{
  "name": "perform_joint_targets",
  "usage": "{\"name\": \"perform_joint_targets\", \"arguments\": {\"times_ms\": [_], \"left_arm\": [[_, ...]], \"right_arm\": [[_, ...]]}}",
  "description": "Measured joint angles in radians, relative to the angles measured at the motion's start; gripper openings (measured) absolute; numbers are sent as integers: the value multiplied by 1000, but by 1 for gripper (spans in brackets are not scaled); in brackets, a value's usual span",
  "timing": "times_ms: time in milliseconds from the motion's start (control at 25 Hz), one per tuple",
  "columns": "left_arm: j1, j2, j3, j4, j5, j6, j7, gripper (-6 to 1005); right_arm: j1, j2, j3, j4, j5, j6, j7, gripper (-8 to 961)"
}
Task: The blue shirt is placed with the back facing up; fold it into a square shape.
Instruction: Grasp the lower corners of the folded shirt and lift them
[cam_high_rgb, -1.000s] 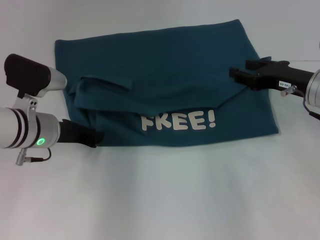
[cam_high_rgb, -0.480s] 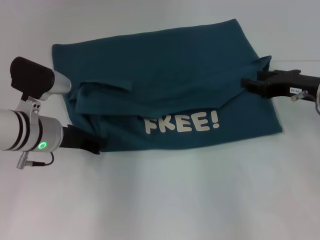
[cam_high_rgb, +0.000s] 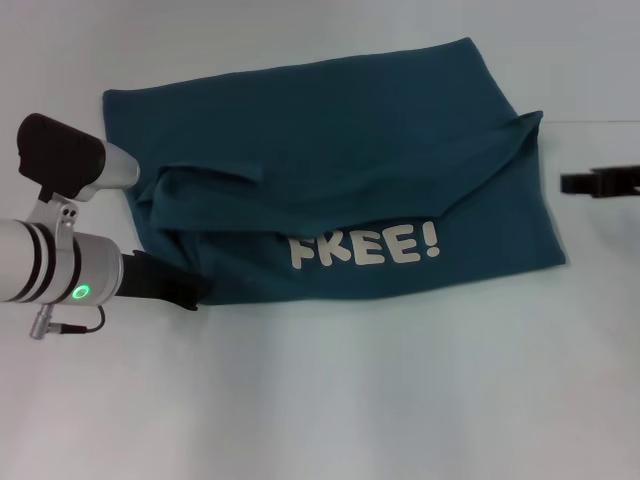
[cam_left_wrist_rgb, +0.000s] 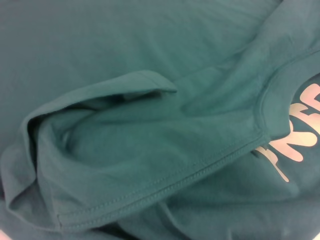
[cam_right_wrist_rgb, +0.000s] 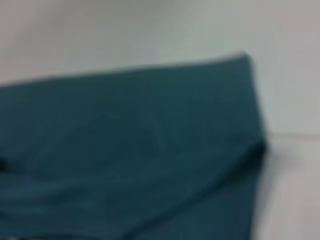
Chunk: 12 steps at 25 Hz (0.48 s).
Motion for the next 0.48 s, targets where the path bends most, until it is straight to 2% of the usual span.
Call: {"name": "perform_joint_targets", "arguments": {"times_ms": [120,320,480], "left_arm": [[0,0,0,0,0,0,7,21],[-5,0,2,-2,0,-1,25,21],[-5,0,1,-4,0,-1,31,21]], "right_arm": [[14,-2,22,-1,-30,-47,6,505],[32,-1,41,37,-11,-41,-21,560],[90,-10,61,142,-17,-30,-21,605]]}}
